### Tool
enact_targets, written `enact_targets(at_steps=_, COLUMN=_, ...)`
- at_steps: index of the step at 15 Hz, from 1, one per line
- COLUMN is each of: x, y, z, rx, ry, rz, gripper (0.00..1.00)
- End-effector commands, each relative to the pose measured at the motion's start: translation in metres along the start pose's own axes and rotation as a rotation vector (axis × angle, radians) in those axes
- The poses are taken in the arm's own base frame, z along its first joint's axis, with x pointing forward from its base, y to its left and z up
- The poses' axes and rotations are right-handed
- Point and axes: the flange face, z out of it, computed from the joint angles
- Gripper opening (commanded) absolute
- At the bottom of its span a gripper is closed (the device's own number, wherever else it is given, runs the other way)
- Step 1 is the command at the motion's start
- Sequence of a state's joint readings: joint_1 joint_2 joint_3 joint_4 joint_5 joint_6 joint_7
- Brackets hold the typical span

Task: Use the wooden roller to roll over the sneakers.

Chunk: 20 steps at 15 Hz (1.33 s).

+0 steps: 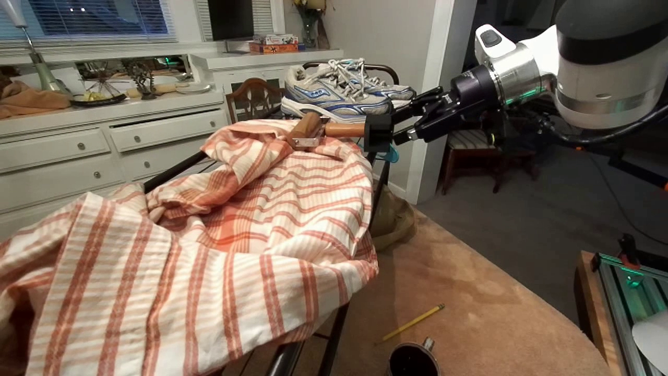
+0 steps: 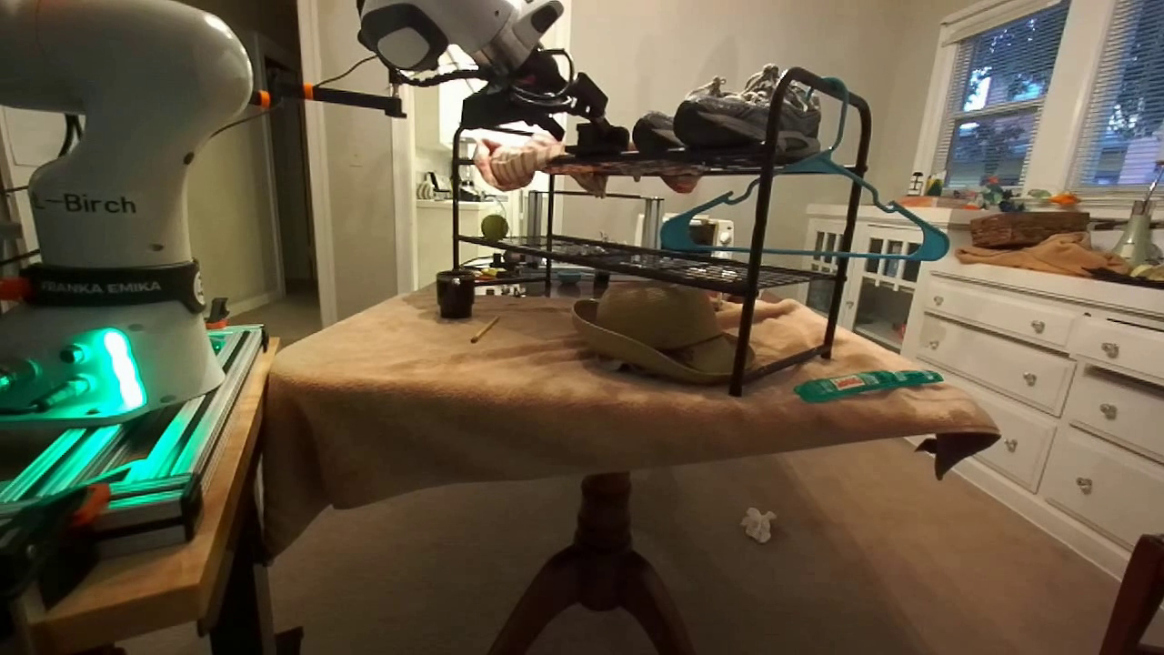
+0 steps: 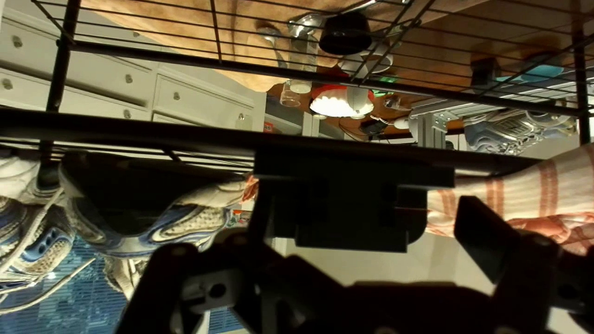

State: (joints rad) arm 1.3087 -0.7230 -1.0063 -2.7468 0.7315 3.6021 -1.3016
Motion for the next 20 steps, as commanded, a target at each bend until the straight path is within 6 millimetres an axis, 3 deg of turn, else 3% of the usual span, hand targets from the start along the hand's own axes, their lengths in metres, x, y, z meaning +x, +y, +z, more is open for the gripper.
enact_targets(at_steps=1, x=-0.0038, y=-0.0010, z=-0.0005, rx=-0.033, ry=0.025, rz=0.012, gripper=0.96)
enact_targets(at_steps=6, x=-0.0050, y=-0.0018, z=-0.0004, rx=-0.057, ry=0.052, rz=0.026, gripper=1.00)
enact_targets(at_steps=12, x=-0.0091, y=-0.0018, z=0.0022, rx=-0.062, ry=0.074, rz=0.040, gripper=0.86)
enact_targets(at_steps=13, x=-0.0093, y=-0.0017, z=0.0023, rx=-0.061, ry=0.079, rz=0.042, gripper=0.79)
enact_targets(at_steps=20, x=-0.0111, y=-0.0055, z=0.0070, rx=-0.028, ry=0.103, rz=0.055, gripper=0.83)
